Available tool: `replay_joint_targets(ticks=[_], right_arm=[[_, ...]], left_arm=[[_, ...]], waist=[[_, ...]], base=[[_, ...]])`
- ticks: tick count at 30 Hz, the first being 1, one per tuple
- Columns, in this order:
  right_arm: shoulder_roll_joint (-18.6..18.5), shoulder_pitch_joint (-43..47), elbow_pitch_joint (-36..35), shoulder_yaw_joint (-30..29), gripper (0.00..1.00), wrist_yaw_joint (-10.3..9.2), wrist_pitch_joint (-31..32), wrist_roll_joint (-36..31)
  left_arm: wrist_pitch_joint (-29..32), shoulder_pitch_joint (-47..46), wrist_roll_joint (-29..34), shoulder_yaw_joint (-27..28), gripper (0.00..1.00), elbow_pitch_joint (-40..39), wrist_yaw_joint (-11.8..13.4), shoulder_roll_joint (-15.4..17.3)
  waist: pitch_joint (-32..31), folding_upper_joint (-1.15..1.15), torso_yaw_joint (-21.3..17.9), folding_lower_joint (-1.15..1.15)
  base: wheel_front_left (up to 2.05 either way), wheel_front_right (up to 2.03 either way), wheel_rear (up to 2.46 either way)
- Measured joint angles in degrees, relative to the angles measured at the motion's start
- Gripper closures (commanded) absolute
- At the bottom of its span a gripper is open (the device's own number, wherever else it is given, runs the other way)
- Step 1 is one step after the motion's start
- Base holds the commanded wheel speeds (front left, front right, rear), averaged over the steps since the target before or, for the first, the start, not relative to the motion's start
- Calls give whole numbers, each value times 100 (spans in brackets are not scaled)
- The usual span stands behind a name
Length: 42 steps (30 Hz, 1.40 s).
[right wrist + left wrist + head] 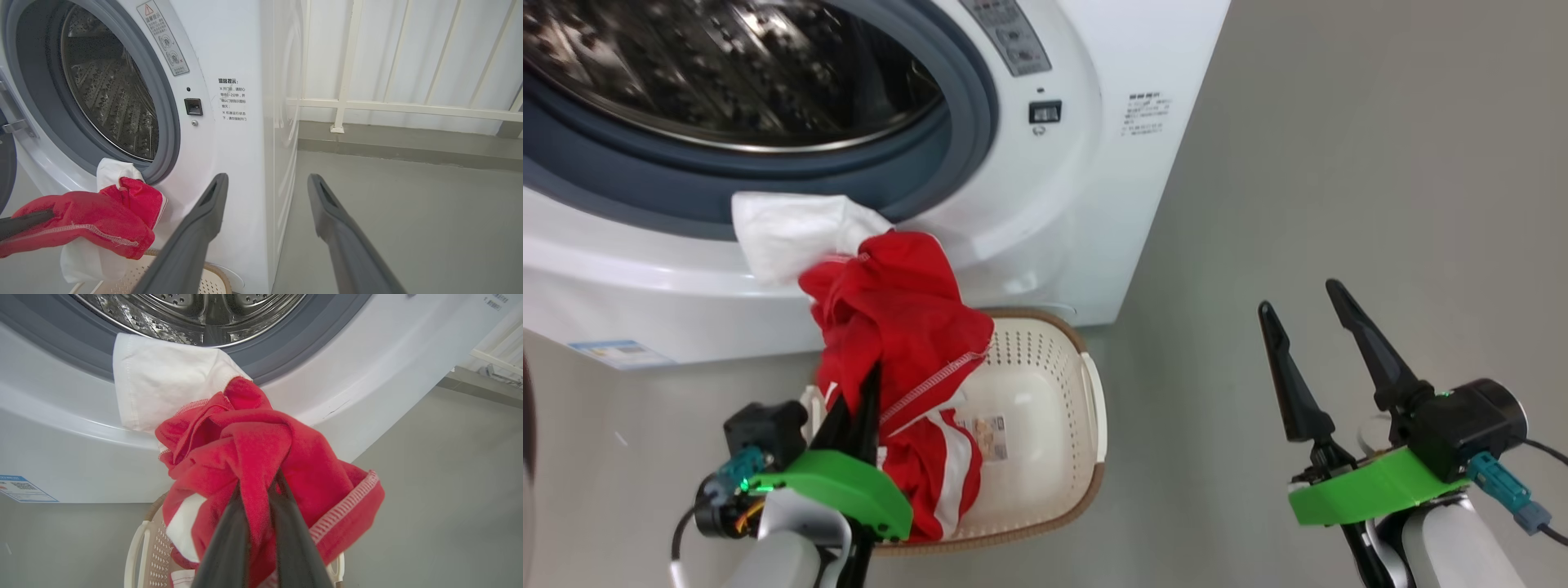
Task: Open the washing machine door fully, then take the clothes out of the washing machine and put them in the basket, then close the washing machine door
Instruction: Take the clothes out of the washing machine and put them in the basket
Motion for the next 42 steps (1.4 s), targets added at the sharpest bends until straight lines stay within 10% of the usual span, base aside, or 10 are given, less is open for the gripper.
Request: replay_joint_targets(ticks=[23,36,42], right_arm=[[-3,-612,-33,177,0,0,0,47],[-5,-879,79,241,0,0,0,89],[-5,-949,121,242,0,0,0,94]], left_arm=[[45,-2024,-499,-21,100,3879,-721,-532],[3,-2580,-583,-100,100,4711,-850,-597],[-100,-2669,-514,-183,12,4800,-798,-591]], waist=[[1318,0,-271,0],[1941,0,-477,0],[2050,0,-520,0]], base=[[0,0,0],[0,0,0],[0,0,0]])
